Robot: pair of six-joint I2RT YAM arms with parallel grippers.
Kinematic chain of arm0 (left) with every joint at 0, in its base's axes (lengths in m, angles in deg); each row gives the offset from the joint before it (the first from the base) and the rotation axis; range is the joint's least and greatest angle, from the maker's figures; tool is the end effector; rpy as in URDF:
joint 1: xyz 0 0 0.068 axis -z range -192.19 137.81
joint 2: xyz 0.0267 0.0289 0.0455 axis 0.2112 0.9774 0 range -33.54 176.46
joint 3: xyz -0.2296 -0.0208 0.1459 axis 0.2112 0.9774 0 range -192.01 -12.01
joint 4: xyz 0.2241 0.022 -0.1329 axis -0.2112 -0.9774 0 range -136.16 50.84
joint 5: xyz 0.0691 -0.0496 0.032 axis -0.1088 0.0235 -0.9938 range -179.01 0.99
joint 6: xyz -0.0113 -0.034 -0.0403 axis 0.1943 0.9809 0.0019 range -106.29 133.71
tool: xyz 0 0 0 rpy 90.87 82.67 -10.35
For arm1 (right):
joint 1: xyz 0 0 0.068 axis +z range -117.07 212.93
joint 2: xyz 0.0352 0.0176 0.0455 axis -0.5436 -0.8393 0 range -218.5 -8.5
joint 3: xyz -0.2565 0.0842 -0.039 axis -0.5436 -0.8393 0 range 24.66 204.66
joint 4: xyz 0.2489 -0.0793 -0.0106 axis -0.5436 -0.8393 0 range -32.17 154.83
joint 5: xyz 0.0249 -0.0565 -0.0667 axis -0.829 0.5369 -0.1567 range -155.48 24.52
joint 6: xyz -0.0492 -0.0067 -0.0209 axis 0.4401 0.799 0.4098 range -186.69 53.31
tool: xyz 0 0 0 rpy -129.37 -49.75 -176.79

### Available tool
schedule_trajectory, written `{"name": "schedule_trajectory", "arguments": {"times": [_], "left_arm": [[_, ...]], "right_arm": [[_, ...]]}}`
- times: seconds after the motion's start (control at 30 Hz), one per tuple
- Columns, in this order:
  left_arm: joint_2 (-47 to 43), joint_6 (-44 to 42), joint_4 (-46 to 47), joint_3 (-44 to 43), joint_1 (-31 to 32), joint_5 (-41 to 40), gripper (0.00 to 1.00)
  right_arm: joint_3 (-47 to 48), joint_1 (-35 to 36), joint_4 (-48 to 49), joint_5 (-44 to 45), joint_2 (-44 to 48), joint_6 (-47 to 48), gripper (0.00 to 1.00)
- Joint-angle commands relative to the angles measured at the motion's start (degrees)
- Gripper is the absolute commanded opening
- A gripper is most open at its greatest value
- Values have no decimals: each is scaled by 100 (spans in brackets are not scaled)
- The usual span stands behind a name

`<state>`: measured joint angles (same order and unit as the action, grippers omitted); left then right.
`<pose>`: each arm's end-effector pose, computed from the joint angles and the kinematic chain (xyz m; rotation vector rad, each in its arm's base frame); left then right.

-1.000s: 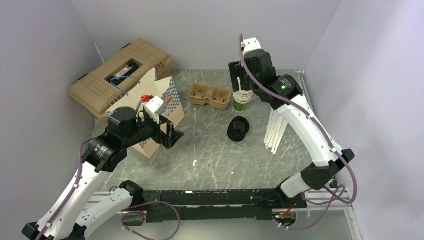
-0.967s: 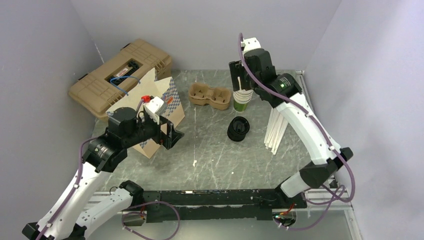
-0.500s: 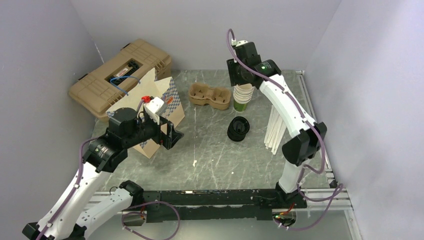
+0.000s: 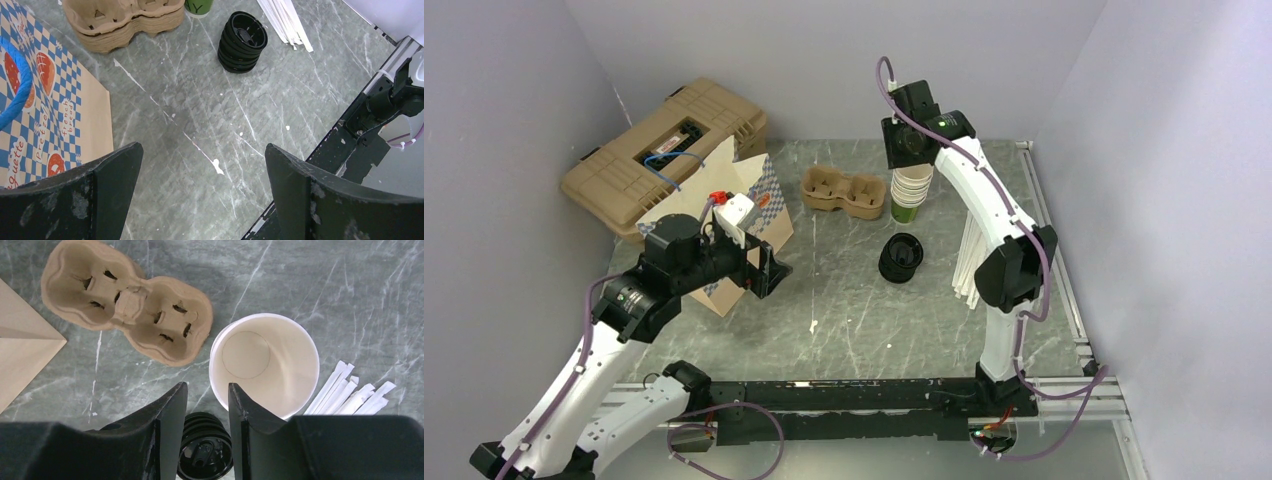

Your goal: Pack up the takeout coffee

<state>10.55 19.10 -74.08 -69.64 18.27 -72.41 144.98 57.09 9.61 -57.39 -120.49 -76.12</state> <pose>0.1287 -0.0874 0.3735 0.6230 1.8917 -0.6913 0.3919 0.1703 0.3734 -0.2391 2.3693 0.1105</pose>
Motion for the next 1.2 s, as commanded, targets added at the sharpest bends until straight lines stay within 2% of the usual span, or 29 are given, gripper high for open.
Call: {"name": "schedule_trajectory", "arguments": {"times": [0.0, 0.8, 1.03, 1.17], "left_arm": [[4, 50, 204, -10, 11, -30, 99], [-6, 59, 204, -2, 10, 54, 99], [0, 59, 205, 10, 13, 45, 99], [23, 59, 205, -3, 13, 46, 99]], "right_arm": [[213, -43, -82, -144, -90, -74, 39], [-32, -70, 1, 279, -313, -121, 30], [-63, -78, 1, 270, -349, -95, 20], [-70, -81, 20, 280, -329, -76, 9]]}}
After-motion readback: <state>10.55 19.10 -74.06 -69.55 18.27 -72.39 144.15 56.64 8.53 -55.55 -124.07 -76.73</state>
